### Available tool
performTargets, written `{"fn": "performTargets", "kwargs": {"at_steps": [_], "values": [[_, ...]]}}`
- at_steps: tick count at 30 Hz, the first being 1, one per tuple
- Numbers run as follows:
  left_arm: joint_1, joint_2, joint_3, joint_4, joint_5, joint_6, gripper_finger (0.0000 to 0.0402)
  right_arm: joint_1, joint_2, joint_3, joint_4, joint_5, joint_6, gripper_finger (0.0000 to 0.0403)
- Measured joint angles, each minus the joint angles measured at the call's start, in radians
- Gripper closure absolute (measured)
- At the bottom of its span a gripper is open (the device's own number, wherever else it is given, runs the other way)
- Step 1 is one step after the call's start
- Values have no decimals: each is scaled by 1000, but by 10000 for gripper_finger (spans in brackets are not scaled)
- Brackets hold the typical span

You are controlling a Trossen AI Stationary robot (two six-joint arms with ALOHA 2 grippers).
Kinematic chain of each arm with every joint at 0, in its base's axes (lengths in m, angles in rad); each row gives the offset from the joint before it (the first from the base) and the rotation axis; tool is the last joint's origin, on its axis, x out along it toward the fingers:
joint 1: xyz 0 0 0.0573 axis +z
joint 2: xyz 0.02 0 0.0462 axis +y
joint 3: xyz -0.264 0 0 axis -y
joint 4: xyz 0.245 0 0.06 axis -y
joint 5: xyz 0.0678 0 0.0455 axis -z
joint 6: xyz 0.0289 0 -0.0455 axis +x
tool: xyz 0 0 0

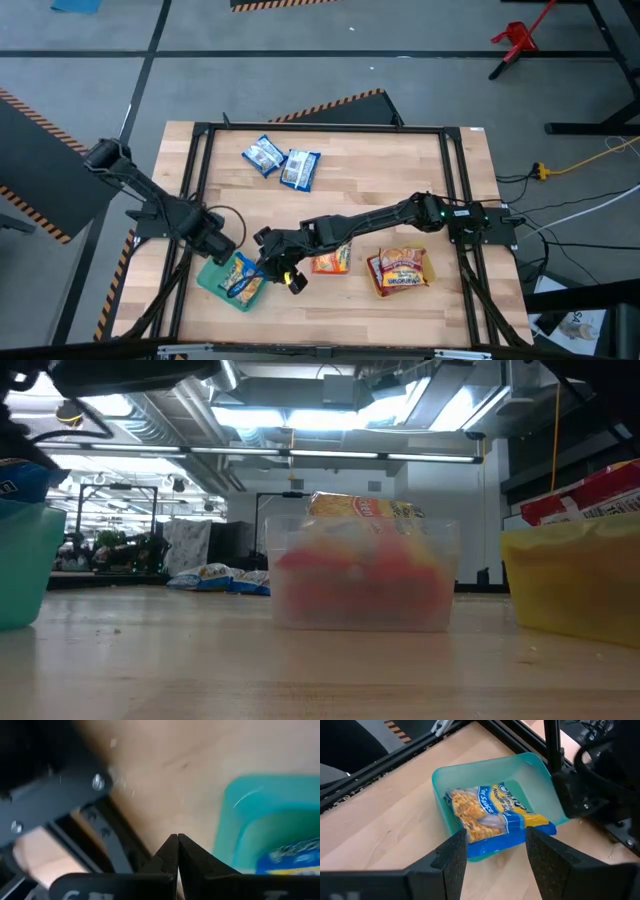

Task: Sort Maruchan noodles
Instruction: Adjust the green bin

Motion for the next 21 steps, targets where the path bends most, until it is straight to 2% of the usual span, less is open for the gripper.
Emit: {"fn": "performTargets", "kwargs": {"at_steps": [3,11,16,21], "values": [[-44,14,0,57,33,-46,401,0,0,0,4,-8,0,217],[-129,14,-1,258,-26,-196,402,0,0,0,35,-18,0,217],[-139,27,-4,270,-172,-237,402,0,0,-1,34,-25,0,217],[-107,27,-33,314,-273,-232,402,0,0,-1,37,-86,48,217]]}}
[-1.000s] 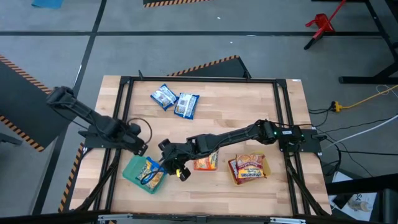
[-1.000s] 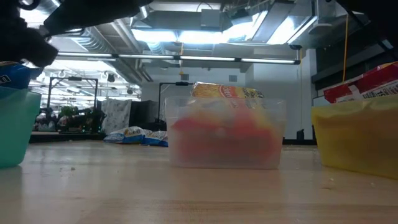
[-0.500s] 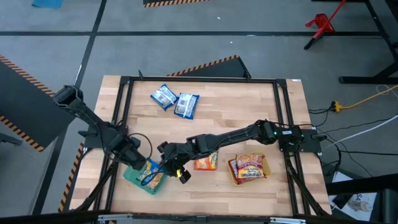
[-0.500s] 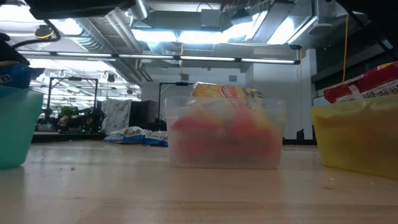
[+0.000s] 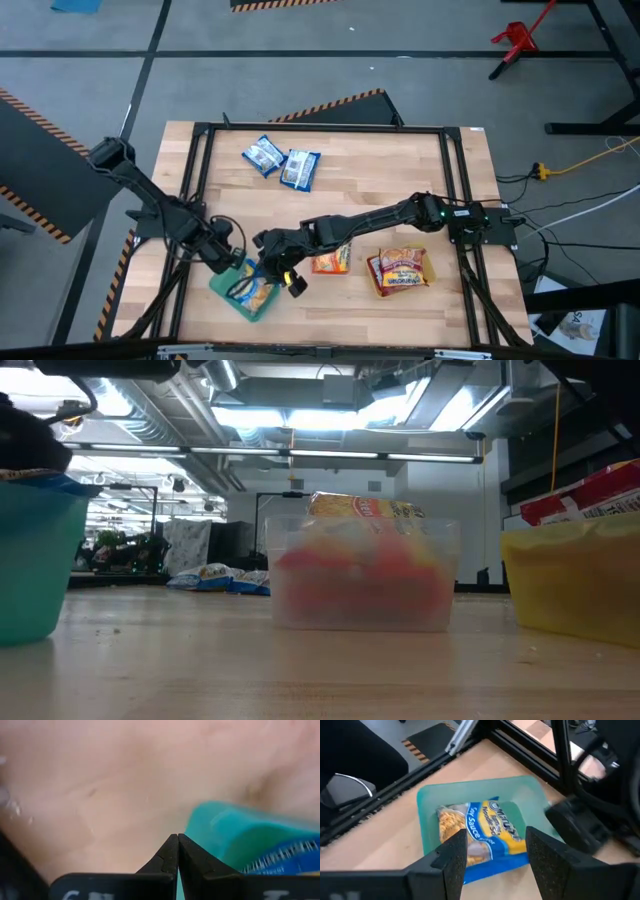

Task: Sort Maruchan noodles
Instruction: Adjust the green bin

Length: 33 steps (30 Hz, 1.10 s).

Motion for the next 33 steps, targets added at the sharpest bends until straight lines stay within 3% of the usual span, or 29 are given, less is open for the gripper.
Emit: {"fn": "performTargets", "kwargs": {"at_steps": [6,14,16,18,20,24,28,33], "values": [[68,0,-57,53,-135,61,402,0,0,0,-4,-7,29,217],[237,-9,-104,67,-325,255,402,0,0,0,-45,32,28,217],[284,-33,-95,57,-286,329,402,0,0,0,-59,33,27,217],[320,-56,-64,22,-171,399,402,0,0,0,-70,33,27,217],[329,-73,-16,-66,-57,435,402,0,0,0,-78,33,27,217],[296,-75,127,-305,76,437,402,0,0,0,-79,29,23,217],[215,-67,294,-450,149,368,402,0,0,0,-79,28,5,217],[43,-48,418,-389,187,149,402,0,0,0,-81,28,2,217]]}}
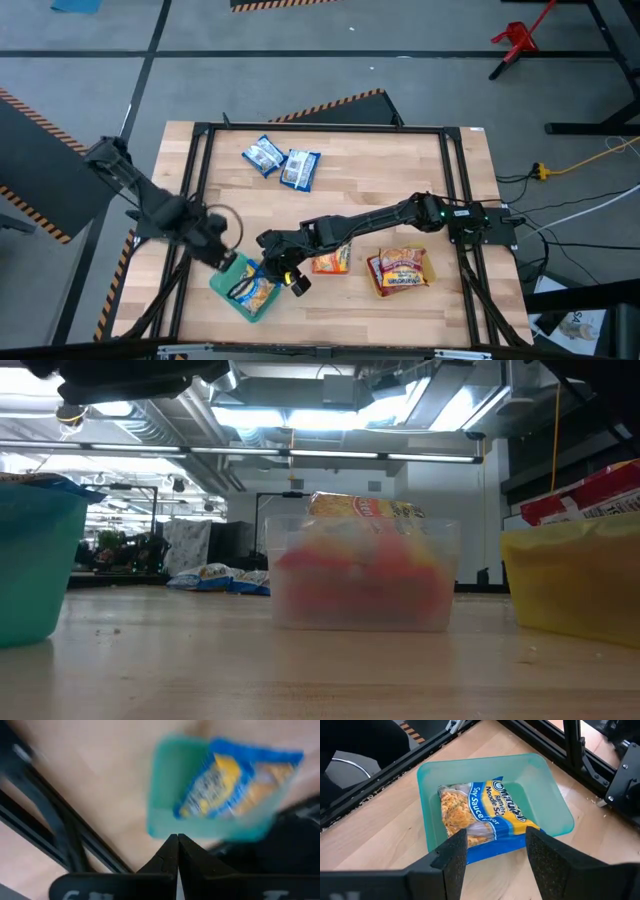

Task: Sort Maruchan noodles
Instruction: Adjust the green bin

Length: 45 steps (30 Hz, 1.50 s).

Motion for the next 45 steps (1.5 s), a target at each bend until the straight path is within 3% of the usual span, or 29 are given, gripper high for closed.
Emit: {"fn": "performTargets", "kwargs": {"at_steps": [7,15,21,24,32,38,45], "values": [[-257,165,9,180,38,-327,401,-2,0,0,-3,0,-4,217],[-377,421,9,390,-51,-485,401,-21,0,0,-8,-29,-5,217],[-384,554,8,466,-34,-486,402,-21,0,0,-24,-37,-8,217],[-384,584,8,458,-83,-464,401,-21,0,0,-21,-37,-9,217],[-364,590,-26,402,-266,-460,402,-21,1,0,-21,-36,-9,217],[-343,590,-44,404,-342,-459,402,-22,1,0,-66,-35,-13,217],[-298,590,-65,372,-353,-386,402,-21,1,0,-109,-35,-56,217]]}}
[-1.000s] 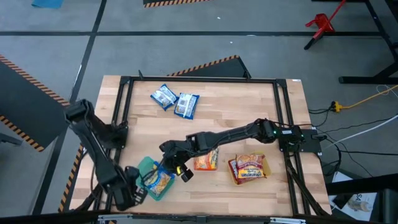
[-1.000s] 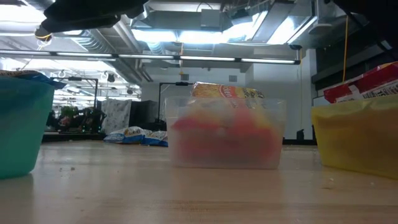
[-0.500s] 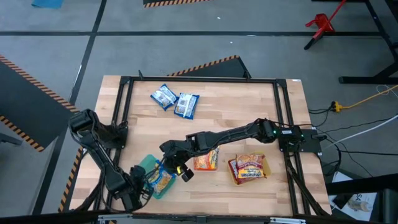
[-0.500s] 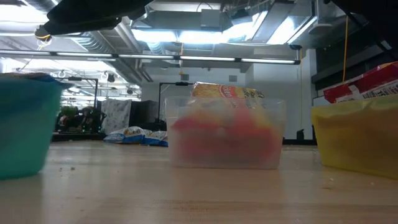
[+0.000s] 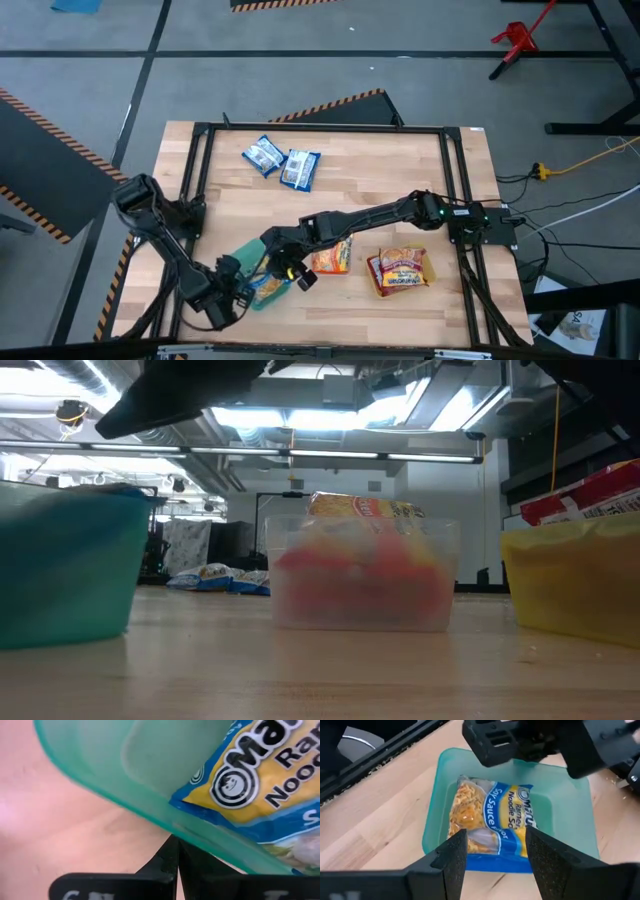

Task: Sort Maruchan noodles
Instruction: Adjust the green bin

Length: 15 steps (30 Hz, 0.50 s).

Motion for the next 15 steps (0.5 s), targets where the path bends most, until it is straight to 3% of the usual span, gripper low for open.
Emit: {"fn": "performTargets", "kwargs": {"at_steps": [7,15], "values": [[45,0,-8,1,1,82,402,-19,14,2,-62,34,-16,217],[73,0,-8,2,-26,123,402,-10,45,2,-37,-34,-21,217]]}}
